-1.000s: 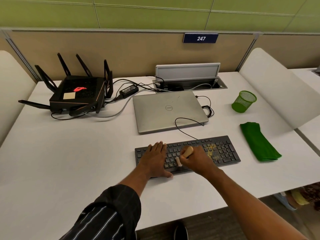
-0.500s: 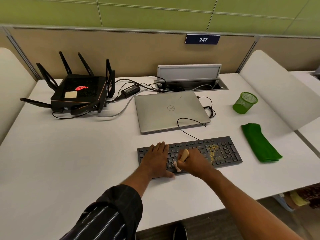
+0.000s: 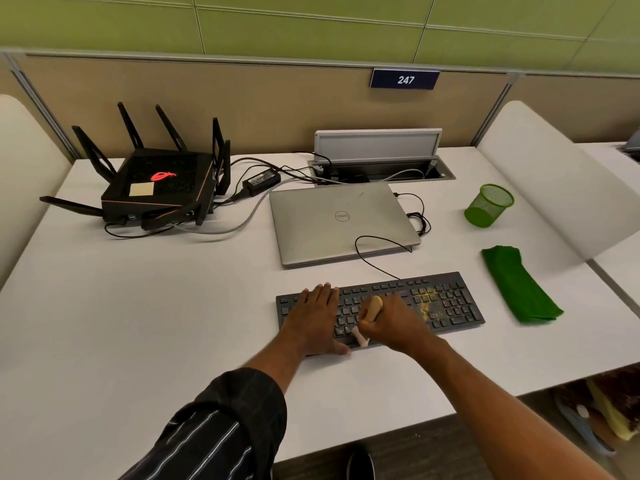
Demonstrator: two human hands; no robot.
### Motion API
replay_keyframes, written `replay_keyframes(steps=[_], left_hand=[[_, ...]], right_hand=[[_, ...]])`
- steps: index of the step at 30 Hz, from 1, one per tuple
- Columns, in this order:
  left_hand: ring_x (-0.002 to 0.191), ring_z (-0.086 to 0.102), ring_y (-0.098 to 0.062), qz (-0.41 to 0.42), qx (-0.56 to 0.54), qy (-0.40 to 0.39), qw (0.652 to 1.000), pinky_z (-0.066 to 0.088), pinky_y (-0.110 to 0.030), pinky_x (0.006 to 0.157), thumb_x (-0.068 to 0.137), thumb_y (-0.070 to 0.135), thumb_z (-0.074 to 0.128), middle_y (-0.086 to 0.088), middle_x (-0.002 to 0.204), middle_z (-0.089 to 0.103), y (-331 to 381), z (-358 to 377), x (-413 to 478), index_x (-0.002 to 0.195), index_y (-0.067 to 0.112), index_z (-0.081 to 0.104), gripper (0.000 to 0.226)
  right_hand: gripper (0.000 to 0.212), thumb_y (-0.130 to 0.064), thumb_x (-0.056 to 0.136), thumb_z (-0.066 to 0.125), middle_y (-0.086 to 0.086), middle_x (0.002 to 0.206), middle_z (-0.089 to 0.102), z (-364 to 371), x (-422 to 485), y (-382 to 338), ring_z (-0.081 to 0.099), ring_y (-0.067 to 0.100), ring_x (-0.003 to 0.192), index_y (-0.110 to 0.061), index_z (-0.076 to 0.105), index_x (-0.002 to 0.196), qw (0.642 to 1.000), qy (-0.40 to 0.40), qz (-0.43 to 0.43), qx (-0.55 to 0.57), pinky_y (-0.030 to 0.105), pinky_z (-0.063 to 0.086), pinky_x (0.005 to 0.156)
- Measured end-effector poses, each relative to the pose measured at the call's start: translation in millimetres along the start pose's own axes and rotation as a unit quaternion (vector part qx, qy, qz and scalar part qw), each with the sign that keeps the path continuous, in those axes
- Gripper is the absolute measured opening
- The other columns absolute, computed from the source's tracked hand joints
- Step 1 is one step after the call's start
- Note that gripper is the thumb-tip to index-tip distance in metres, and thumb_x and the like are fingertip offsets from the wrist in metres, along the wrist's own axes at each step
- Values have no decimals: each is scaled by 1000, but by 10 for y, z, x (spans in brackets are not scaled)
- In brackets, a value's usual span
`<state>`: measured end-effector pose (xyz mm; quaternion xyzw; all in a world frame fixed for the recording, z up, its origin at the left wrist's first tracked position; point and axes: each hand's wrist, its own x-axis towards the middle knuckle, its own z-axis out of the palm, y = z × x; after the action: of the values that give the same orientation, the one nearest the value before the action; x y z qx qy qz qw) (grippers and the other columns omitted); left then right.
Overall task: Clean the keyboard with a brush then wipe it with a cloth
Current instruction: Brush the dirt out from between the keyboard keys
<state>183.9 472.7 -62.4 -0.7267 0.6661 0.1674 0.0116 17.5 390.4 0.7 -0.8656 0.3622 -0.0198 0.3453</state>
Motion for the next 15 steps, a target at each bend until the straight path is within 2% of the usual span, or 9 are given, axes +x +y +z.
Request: replay_keyframes(steps=[1,6,11,13,15], left_hand=[[157,-2,-30,0,-1,0,1000,5,-50,127,78,76,65,-15,170,-2,-5,0,-7,161,7,-5,129],[157,0,-30,-1,-2,0,1000,7,-51,126,76,78,66,-15,170,-1,-27,4,-15,161,7,-4,130],[157,-2,-29,-1,-2,-1,1000,6,-49,127,78,77,65,-14,170,-3,-43,-1,-33,161,8,-5,129],[157,-2,-28,-3,-3,0,1000,5,-48,127,78,77,65,-13,170,-3,-56,-4,-45,161,8,-5,128],[157,-2,-28,-4,-4,1,1000,5,-48,127,78,77,65,-13,170,-3,-65,-7,-52,161,8,-4,129]], right_hand=[[15,-8,83,66,4,62,66,-10,1,-1,59,14,51,-10,66,68,1000,2,0,-4,26,50,52],[7,-11,88,67,-3,68,68,-35,-9,-38,58,-4,56,-10,72,82,999,46,-3,21,11,45,52],[15,-6,82,66,-3,66,69,25,12,-41,60,1,55,-15,70,70,999,-19,-30,8,15,46,51],[22,-7,80,65,-2,65,68,9,38,-43,60,2,54,-23,65,65,999,-21,-25,-2,19,48,51],[19,-9,82,65,-5,65,68,-14,49,-47,60,1,54,-23,67,69,1000,-4,-18,-3,15,47,51]])
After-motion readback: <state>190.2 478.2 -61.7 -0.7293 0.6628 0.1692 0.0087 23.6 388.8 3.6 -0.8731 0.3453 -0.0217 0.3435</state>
